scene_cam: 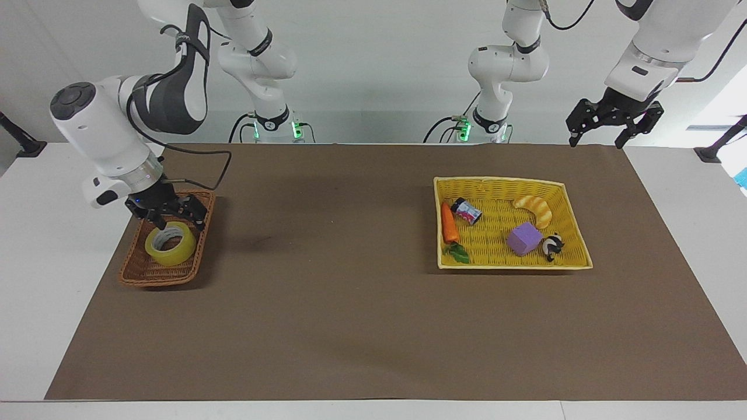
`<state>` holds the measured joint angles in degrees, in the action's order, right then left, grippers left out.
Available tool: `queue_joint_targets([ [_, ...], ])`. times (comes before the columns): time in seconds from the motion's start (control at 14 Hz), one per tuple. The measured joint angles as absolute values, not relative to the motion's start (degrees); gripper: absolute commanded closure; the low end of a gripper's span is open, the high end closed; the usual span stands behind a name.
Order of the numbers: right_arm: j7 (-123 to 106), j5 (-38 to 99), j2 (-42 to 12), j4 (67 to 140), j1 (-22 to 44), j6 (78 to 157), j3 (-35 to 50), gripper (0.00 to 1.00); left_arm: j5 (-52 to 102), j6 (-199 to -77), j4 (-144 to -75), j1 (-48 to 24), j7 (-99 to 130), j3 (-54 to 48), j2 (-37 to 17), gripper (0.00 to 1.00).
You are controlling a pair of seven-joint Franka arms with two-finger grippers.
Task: Move tape to another basket
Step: 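Open the right gripper and lift it away from the tape roll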
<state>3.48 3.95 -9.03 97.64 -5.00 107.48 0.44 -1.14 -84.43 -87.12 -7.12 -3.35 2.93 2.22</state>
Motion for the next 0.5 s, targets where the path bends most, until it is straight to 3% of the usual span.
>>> queue_joint_targets([
  [0.29, 14.28, 1.72, -4.85, 97.48, 1.05, 104.07, 0.53, 0.00, -0.83, -84.31, -87.11, -7.23, -3.98, 2.87, 2.23, 0.00],
  [0.5, 14.87, 1.61, -0.31, 95.69, 0.81, 99.75, -0.02, 0.00, -0.36, -84.31, -86.95, -7.23, -4.75, 3.11, 2.77, 0.00],
])
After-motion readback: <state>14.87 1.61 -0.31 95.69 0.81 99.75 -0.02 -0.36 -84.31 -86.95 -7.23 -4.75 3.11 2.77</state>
